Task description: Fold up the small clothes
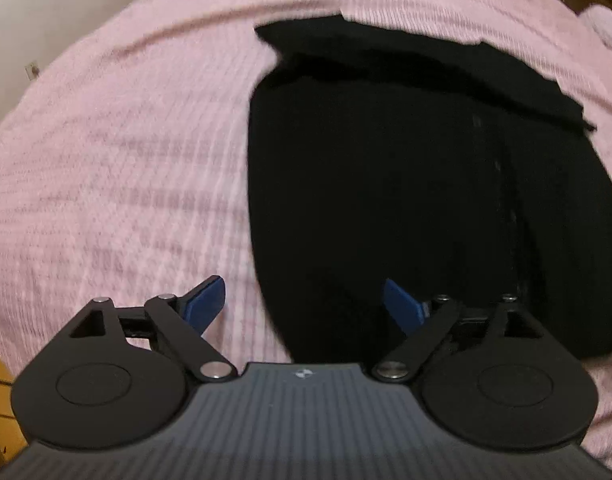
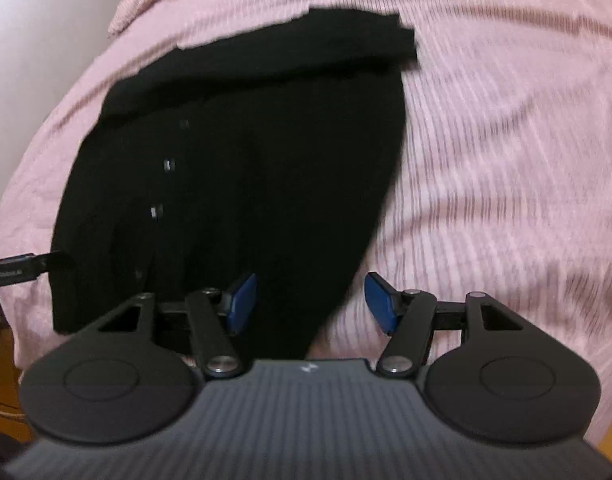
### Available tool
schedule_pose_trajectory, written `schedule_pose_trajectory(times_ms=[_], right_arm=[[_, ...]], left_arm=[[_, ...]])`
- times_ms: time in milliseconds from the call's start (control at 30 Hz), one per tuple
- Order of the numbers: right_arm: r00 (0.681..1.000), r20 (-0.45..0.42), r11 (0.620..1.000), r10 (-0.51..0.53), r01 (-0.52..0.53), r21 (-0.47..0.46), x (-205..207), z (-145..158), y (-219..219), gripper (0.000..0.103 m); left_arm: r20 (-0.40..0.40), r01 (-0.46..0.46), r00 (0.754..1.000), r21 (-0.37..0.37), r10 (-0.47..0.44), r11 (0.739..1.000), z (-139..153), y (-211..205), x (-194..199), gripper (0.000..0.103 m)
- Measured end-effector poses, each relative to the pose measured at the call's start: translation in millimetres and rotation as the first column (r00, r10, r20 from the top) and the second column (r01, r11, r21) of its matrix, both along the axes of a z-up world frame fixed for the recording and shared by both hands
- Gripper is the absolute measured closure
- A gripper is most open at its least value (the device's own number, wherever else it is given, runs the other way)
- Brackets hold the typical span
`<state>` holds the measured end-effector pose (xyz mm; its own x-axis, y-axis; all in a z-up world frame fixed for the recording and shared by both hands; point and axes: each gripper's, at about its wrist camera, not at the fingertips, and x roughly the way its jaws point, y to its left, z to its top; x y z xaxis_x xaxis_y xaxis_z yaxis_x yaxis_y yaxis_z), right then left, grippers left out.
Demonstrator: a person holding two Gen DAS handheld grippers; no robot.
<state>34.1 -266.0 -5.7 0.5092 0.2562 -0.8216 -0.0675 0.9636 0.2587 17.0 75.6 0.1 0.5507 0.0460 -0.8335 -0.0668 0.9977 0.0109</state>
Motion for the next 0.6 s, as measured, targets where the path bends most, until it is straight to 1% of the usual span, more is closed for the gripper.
schedule_pose_trajectory(times_ms=[67,133,233,333,367,400,467,500,567,600], right_arm=[[0.999,-0.037,0.999,0.006,-0.005,0.037,-7,-12,1,0.042],[0.998,-0.056,0.998,0.029,-0.026,0.061,-10,-23,4,0.042],[0.997,-0.072,0.997,0.023,-0.018,0.072,-10,-38,8,0.042],[0.998,-0.068,0.997,0.006,0.0,0.08,-7,-49,10,0.041],[0.998,-0.063,0.996,0.004,0.001,0.084,-7,-52,11,0.036],[0.999,-0.053,0.995,0.007,-0.002,0.096,-8,-54,12,0.028],[0.999,-0.035,0.993,0.033,-0.029,0.112,-11,-58,16,0.019],[0.998,-0.033,0.993,0.047,-0.044,0.109,-8,-58,16,0.017],[0.998,-0.032,0.993,0.057,-0.054,0.105,-8,-60,19,0.016],[0.998,-0.033,0.993,0.056,-0.052,0.106,-9,-59,20,0.016]], left_arm=[[-0.035,0.016,0.999,-0.026,-0.017,1.0,-11,-2,-5,0.012],[-0.055,0.031,0.998,-0.031,-0.032,0.999,-22,-5,-9,0.011],[-0.042,0.049,0.998,0.003,-0.049,0.999,-31,-11,-11,0.008],[-0.031,0.059,0.998,-0.02,-0.06,0.998,-35,-12,-10,0.002],[-0.031,0.061,0.998,-0.028,-0.062,0.998,-38,-11,-9,0.0],[-0.031,0.061,0.998,-0.033,-0.062,0.998,-41,-10,-7,0.0],[-0.023,0.071,0.997,-0.021,-0.072,0.997,-45,-12,-6,0.0],[-0.018,0.077,0.997,-0.017,-0.077,0.997,-46,-12,-7,0.0],[0.007,0.067,0.998,-0.031,-0.067,0.997,-47,-10,-12,0.0],[0.019,0.072,0.997,-0.025,-0.071,0.997,-47,-11,-16,0.0]])
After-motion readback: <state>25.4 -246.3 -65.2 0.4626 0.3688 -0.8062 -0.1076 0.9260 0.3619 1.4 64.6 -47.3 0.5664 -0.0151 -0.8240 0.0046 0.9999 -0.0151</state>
